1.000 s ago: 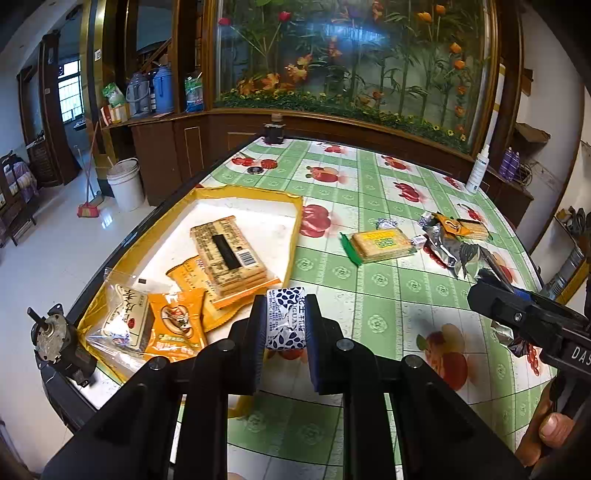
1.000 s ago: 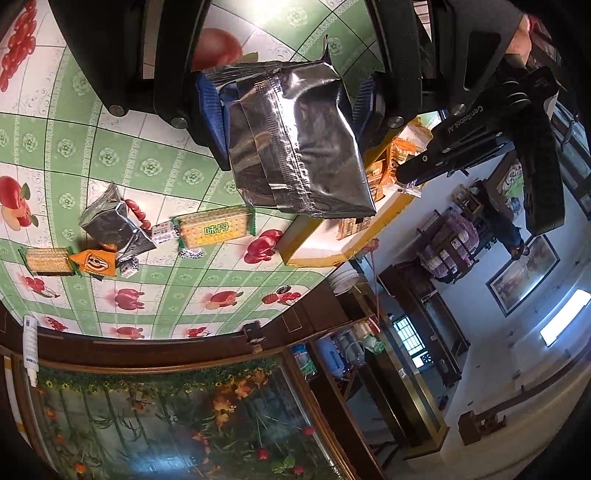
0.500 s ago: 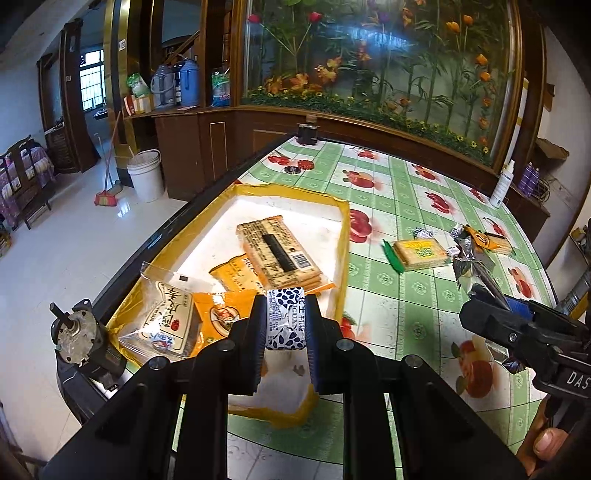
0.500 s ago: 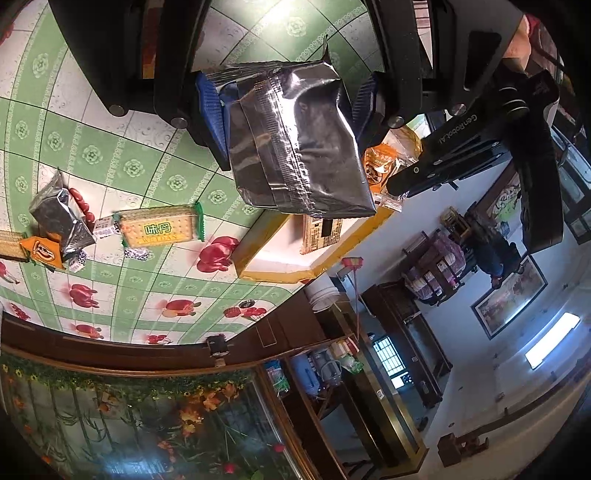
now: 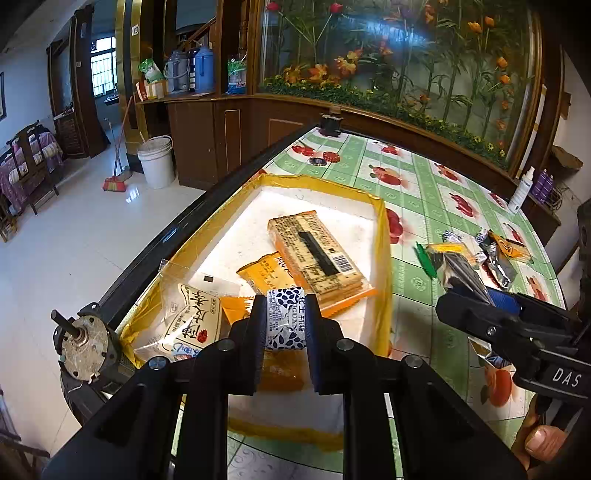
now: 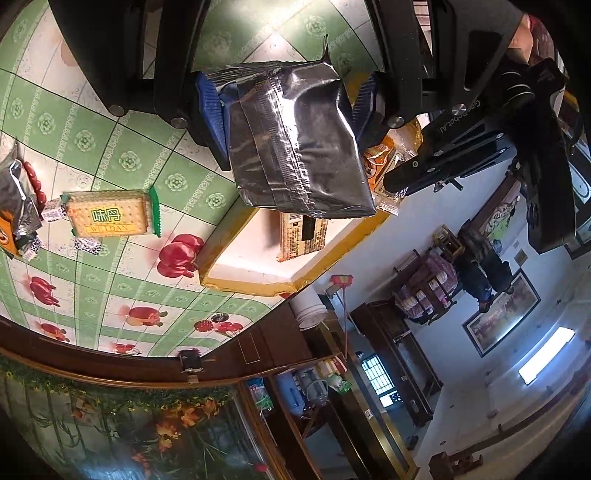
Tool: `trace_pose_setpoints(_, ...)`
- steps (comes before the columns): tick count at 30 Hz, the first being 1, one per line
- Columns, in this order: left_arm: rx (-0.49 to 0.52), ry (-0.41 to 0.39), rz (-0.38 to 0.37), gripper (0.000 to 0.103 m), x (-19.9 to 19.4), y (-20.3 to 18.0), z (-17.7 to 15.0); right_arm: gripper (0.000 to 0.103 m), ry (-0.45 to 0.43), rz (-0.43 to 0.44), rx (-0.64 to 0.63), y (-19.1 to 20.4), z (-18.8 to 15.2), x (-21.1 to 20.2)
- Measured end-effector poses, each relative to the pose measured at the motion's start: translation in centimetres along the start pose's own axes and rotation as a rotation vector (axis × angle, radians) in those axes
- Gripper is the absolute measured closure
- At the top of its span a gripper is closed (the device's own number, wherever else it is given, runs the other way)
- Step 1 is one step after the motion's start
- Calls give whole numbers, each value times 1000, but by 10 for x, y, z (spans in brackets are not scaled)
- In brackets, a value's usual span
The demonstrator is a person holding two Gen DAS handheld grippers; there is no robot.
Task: Organize snacks
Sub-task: 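Carry the candy with the left tool while the right tool carries the foil bag to the yellow box, then open the left tool over the yellow box while the right tool releases the foil bag there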
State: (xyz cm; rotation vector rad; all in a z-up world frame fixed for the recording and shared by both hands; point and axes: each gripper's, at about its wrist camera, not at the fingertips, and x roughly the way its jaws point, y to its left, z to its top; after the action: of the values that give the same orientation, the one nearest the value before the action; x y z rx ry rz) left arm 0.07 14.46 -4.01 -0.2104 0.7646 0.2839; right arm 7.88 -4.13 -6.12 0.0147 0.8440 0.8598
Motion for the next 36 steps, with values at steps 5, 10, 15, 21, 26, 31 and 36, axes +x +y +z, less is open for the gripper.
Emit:
trace_pose_setpoints(5,-4,32,12,86,18,7,7,44,11,7,-19,8,14,20)
trace_pose_setpoints(10,-4,48,24,86,29,10,17,43,22,-1,-26,12,34,43)
trace_pose_setpoints(15,1,64,41,86,41,13,23,43,36,-18,-24,11,53,70)
trace_pose_setpoints(21,4,92,49,86,53,16,25,43,61,-38,-29,9,70,100)
trace_pose_setpoints(26,-2,104,58,86,58,20,25,43,82,-49,-33,7,74,117)
trace_pose_setpoints(31,-15,129,58,86,64,23,24,41,98,-65,-49,8,73,126)
trace_pose_setpoints(36,-34,142,88,40,64,27,22,37,97,-69,-30,4,73,127)
